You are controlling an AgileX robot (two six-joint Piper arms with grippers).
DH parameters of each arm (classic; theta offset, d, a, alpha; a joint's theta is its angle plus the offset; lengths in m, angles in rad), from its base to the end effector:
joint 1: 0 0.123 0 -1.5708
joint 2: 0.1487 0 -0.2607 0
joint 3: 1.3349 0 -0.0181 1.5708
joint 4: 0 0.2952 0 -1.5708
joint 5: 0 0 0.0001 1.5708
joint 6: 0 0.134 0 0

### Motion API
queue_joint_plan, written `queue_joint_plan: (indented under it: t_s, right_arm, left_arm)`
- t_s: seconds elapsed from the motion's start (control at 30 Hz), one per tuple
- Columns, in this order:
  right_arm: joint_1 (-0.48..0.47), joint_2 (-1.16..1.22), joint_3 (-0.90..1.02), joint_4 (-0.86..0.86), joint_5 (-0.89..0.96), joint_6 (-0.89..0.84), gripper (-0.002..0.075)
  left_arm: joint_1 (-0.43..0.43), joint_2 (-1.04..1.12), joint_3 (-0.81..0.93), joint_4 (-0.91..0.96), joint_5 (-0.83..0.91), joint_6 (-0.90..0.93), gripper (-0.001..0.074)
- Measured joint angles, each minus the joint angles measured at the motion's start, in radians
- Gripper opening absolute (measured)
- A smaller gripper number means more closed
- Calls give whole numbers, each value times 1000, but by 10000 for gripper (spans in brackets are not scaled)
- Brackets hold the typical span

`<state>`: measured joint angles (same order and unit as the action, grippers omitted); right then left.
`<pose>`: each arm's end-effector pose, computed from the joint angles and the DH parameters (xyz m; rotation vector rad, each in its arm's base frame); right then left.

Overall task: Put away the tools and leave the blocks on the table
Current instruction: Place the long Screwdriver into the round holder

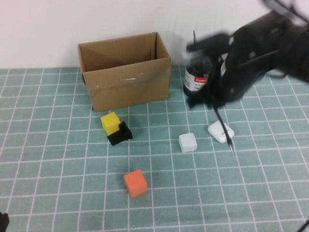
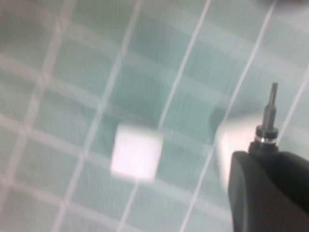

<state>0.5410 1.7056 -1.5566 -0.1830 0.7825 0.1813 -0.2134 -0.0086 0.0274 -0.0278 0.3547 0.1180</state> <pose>0.4012 0.2210 0.2745 -0.5247 2.3431 0.1215 0.1597 -0.0359 0.1597 0.2892 1.8354 -0.0933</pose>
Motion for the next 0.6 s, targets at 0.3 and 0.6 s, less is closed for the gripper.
queue_joint_plan:
  t_s: [0.3,0.6]
  right_arm:
    - [-45,-65,236,-162,-865,143,-6]
    - [-141,15,313,88,-1380,-33,-3]
  left_arm:
    - [0,0,0,0,0,0,-3]
    - [0,0,0,0,0,0,-3]
